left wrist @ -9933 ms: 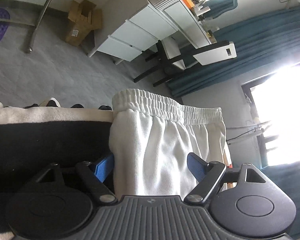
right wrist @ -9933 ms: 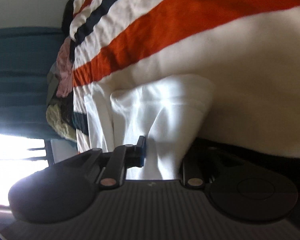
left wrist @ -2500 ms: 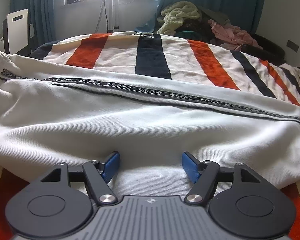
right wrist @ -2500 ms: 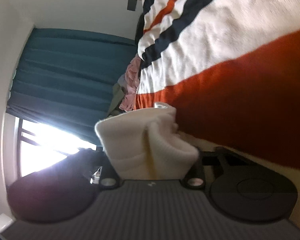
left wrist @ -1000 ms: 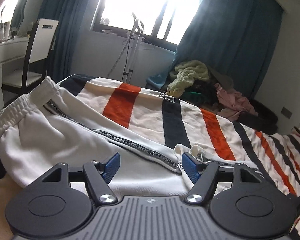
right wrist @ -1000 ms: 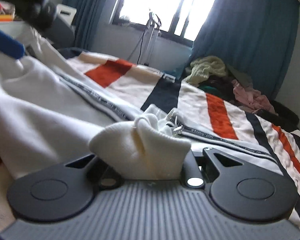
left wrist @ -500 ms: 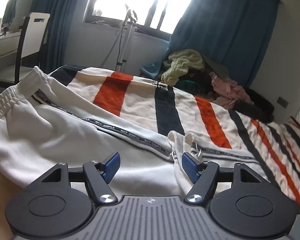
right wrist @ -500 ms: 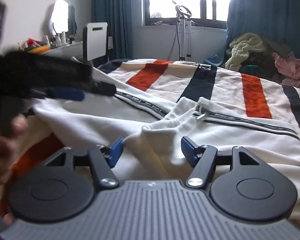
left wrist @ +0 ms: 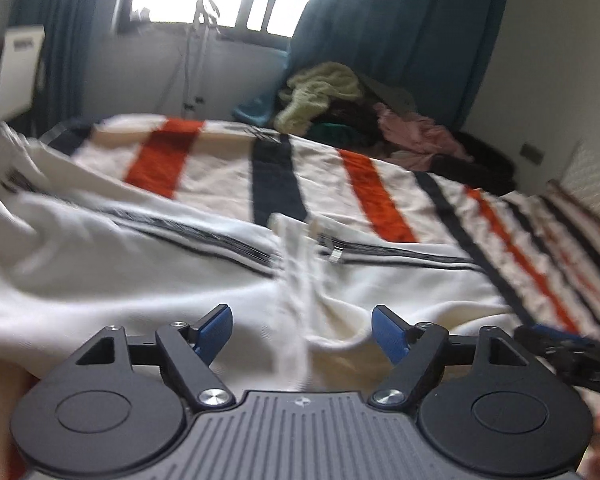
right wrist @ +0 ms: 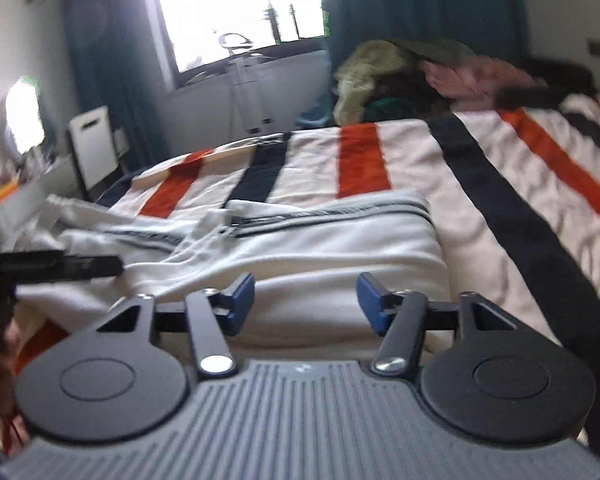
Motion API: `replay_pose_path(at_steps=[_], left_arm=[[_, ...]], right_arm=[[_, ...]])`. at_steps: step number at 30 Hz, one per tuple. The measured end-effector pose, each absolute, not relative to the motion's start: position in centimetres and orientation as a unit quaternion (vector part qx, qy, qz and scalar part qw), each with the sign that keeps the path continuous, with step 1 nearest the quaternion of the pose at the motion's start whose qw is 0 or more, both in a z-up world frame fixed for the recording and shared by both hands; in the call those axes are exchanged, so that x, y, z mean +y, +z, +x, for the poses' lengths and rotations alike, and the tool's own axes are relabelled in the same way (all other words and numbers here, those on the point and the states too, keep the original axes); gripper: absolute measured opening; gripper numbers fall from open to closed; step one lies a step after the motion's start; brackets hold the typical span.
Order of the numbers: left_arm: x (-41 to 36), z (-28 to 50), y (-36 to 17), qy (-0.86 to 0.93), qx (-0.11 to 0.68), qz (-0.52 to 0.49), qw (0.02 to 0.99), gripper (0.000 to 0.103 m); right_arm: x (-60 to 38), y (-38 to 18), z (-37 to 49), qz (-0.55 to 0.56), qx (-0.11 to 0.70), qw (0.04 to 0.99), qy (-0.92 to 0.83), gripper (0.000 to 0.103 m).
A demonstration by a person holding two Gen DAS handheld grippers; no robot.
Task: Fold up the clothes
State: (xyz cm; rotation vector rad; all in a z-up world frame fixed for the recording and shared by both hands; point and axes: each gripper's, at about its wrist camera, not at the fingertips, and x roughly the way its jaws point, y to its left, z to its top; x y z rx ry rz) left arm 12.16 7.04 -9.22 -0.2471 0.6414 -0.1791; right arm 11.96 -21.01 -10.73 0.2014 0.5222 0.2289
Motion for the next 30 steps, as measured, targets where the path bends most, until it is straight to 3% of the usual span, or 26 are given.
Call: replay_pose_path(at_steps=[3,9,20,25,30], left_arm=[[6.9,12.8,-10.3,-0.105,0.328,-0.153,0.926,0.078],[6.2,13.9,-11.7,-0.113,0.344,-0.173,0.916,0.072],[4.0,12.9,-11.0,-0.115,0.305,-0.087,0.941,0.059],[3.4,13.6,-11.9,-0.110,0.316,-0.065,0.940,0.038],[3.9,13.3,-11.7,-0.115,0.317,-0.090,0.937,0.031]], right_arm=[[-22.1,-12.0,13.1,0.114,0.278,0.951,0.078,0.046],[-22.9,-15.8,15.1,0.129,0.333,0.932,0.053,0.044],[-22.9,-15.9,14.9,0.129,0.328,0.934,0.053,0.044],[-22.8,-15.9,14.7,0.128,0.325,0.935,0.053,0.044],[-22.8,-15.9,14.6,0.128,0.324,0.936,0.052,0.043]])
